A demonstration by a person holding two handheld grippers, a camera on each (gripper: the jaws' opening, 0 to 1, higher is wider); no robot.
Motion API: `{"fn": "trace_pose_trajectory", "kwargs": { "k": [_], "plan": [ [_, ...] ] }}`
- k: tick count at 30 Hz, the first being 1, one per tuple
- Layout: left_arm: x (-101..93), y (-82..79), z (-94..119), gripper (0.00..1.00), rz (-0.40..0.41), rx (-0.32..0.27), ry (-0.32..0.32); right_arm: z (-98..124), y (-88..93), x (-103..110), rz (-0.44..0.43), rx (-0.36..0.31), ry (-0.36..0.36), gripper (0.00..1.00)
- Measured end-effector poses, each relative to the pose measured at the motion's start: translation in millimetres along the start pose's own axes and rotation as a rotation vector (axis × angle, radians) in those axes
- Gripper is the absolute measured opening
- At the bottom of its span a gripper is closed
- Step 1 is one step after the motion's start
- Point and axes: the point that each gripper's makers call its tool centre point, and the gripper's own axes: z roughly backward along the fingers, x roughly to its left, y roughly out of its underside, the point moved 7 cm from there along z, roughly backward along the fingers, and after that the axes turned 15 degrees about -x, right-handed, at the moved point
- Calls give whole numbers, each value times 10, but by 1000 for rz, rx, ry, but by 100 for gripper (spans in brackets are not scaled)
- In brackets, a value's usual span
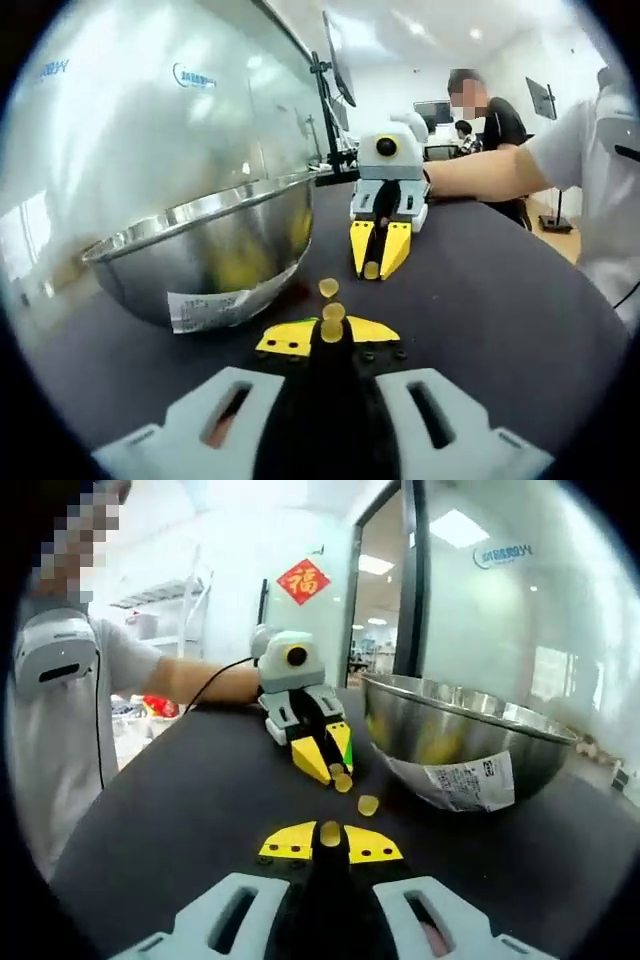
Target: Pick candy and put bowl
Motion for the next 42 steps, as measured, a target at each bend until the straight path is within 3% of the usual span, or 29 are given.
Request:
{"fn": "trace_pose_trajectory", "kwargs": {
  "k": [14,17,19,21,24,28,31,33,38,40,42],
  "plan": [
    [-40,-64,29,4,-24,-7,-8,46,-27,11,44,-8,8,4],
    [-101,-179,48,4,-18,-50,-7,85,-95,24,34,-37,12,4],
    [-119,-353,60,4,-10,-127,-18,108,-213,28,5,-94,21,4],
    [-66,-549,89,4,-65,-176,-50,148,-382,5,-11,-158,28,4],
    [54,-868,103,4,-55,-272,-99,215,-687,-116,31,-256,88,4],
    [257,-1053,7,4,-84,-271,-141,215,-1006,-361,108,-302,180,4],
    [451,-1116,-123,4,-68,-284,-181,151,-1064,-508,121,-293,209,4],
    [557,-1122,-210,4,-56,-277,-200,111,-1048,-641,118,-246,259,4],
    [605,-1163,-265,4,-71,-275,-206,36,-1144,-692,104,-295,259,5],
    [635,-1160,-286,4,-70,-268,-203,18,-1163,-744,123,-300,295,5],
    [716,-1130,-268,6,-43,-264,-265,9,-1158,-804,108,-310,325,10]
  ]
}}
